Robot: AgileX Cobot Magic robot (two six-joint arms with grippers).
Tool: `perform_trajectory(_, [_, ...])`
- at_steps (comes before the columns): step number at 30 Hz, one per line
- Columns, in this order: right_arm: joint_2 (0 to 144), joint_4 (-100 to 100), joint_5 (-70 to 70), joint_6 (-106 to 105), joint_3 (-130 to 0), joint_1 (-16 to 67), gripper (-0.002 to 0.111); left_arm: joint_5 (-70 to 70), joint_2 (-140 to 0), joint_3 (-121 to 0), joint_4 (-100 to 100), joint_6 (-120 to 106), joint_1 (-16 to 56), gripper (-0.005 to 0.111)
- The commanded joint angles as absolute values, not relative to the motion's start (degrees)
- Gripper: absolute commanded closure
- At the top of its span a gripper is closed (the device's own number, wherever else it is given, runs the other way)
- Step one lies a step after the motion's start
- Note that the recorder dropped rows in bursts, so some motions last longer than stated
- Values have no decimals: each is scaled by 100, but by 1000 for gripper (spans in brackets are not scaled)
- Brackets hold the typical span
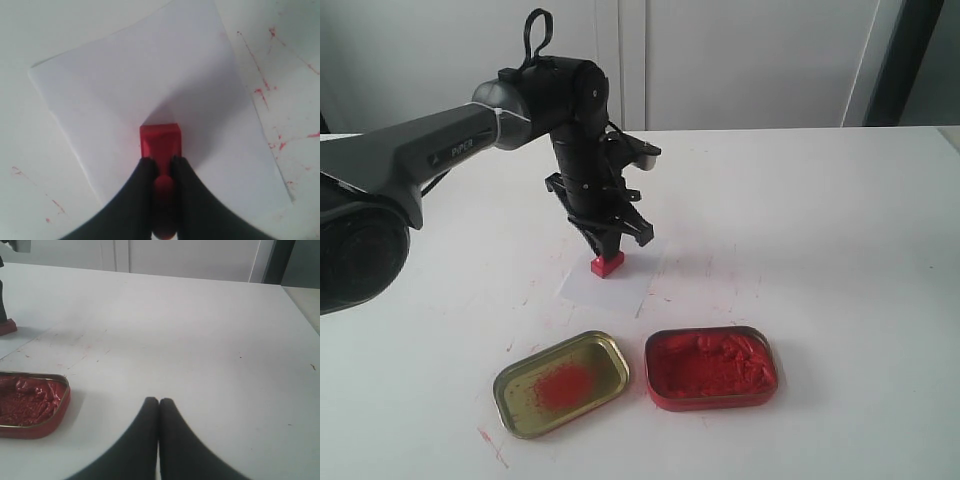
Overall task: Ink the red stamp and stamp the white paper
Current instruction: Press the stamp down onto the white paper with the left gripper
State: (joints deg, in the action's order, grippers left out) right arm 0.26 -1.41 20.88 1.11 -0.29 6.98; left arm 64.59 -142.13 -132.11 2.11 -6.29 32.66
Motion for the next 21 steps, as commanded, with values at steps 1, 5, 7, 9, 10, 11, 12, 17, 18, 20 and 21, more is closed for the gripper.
perform_trajectory(1, [0, -155, 1995, 130, 0, 677, 108, 6996, -14410, -13074, 151, -581, 3270, 107])
perform_trajectory(5, [0, -155, 1995, 130, 0, 677, 108, 6996, -14203, -13074, 124, -510, 3270, 107])
perform_trajectory(7, [0, -155, 1995, 130, 0, 677, 108, 6996, -14120, -13074, 114, -485, 3270, 107])
perform_trajectory(9, [0, -155, 1995, 130, 0, 677, 108, 6996, -14057, -13074, 100, -461, 3281, 107])
perform_trajectory(10, [0, -155, 1995, 130, 0, 677, 108, 6996, -14013, -13074, 100, -461, 3281, 107])
perform_trajectory(11, [0, -155, 1995, 130, 0, 677, 108, 6996, -13994, -13074, 100, -461, 3297, 107])
perform_trajectory(12, [0, -155, 1995, 130, 0, 677, 108, 6996, -13946, -13074, 46, -461, 3330, 107])
perform_trajectory(17, [0, -155, 1995, 130, 0, 677, 108, 6996, -13833, -13074, -639, -461, 3611, 107])
perform_trajectory(18, [0, -155, 1995, 130, 0, 677, 108, 6996, -13819, -13074, -771, -445, 3674, 107])
perform_trajectory(20, [0, -155, 1995, 130, 0, 677, 108, 6996, -13819, -13074, -860, -419, 3742, 107])
perform_trajectory(21, [0, -155, 1995, 130, 0, 677, 108, 6996, -13819, -13074, -860, -403, 3785, 107])
